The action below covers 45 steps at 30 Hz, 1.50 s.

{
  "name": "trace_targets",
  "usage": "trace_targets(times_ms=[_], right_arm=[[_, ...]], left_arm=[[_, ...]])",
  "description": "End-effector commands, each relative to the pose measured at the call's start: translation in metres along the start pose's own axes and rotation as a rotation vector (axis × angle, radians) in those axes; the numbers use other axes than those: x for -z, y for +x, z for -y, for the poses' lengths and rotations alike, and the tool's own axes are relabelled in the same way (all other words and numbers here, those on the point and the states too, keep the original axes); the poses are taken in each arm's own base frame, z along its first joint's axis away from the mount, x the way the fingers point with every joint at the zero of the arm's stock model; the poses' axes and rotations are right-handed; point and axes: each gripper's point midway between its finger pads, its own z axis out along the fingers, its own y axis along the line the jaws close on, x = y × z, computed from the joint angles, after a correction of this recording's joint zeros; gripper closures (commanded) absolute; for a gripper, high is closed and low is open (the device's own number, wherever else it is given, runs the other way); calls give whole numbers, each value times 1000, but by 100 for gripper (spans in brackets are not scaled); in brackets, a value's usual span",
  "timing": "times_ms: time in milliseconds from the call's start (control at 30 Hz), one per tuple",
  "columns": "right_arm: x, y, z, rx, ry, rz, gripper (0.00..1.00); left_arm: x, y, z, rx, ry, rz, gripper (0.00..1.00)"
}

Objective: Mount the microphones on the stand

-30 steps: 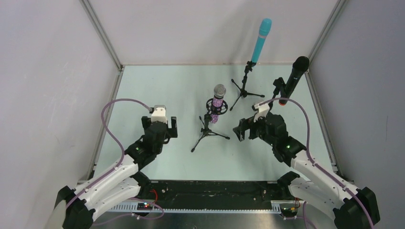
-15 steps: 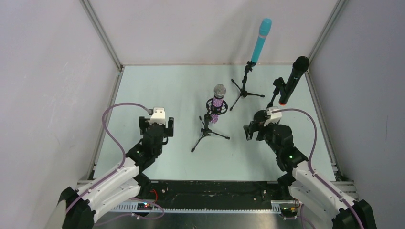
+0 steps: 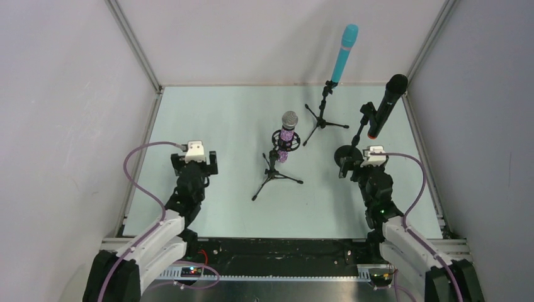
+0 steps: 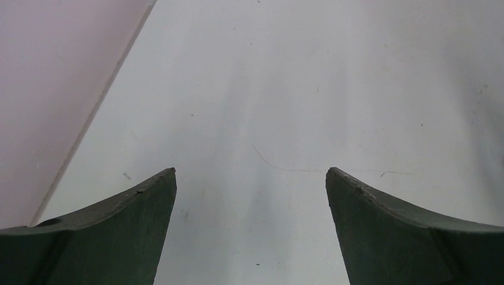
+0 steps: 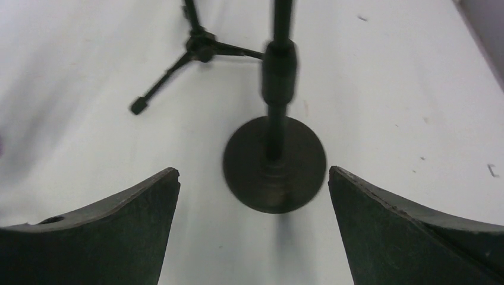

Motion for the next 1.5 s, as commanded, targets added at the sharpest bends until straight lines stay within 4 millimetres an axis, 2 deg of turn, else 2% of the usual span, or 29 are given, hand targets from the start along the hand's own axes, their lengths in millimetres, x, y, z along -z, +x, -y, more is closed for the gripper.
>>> trace_targets(times_ms=[0,33,133,167,300,333,367,400,433,467,500,533,600,633,667,700,867,1467], right_arm=[[-7,-15,39,-21,136,121,0],[-9,-15,43,-39,141,132,0],[-14,-15,52,-96,130,154,0],[-17,-14,53,-101,121,160,0],[-29,-10,52,-64,93,122,0],[-31,-5,51,-45,83,107,1],[-32,-11,50,-30,71,136,2],[-32,2,50,-25,71,107,3],[-33,-8,50,-20,66,160,3],[-33,6,51,-20,70,130,3],[-34,-1,52,-20,74,167,3],[-37,11,53,-20,79,133,3],[-42,1,54,-22,91,177,1],[-44,9,57,-27,110,135,1],[-50,2,57,-29,109,133,1],[-52,14,58,-31,106,71,0],[-66,16,60,-40,99,16,1],[-67,16,61,-46,100,9,1]], left_arm=[[-7,-4,-4,14,-26,98,2],[-8,-9,-10,35,-58,135,2],[-14,-8,-15,10,-70,144,2],[-16,-15,-12,22,-42,179,2],[-25,-25,-23,30,-57,231,2],[-28,-23,-28,26,-71,229,2],[-32,-19,-29,19,-59,219,2],[-33,-23,-30,29,-58,243,2],[-35,-18,-33,33,-68,237,2],[-36,-20,-35,45,-81,248,2],[-38,-15,-42,69,-121,232,2],[-40,-14,-47,86,-141,231,2],[-46,-9,-53,128,-145,220,2],[-50,-5,-56,135,-152,210,2],[-52,-8,-54,134,-136,216,2],[-52,-7,-53,128,-128,209,2],[-53,-7,-46,112,-90,205,2],[-55,-6,-48,114,-101,197,2]])
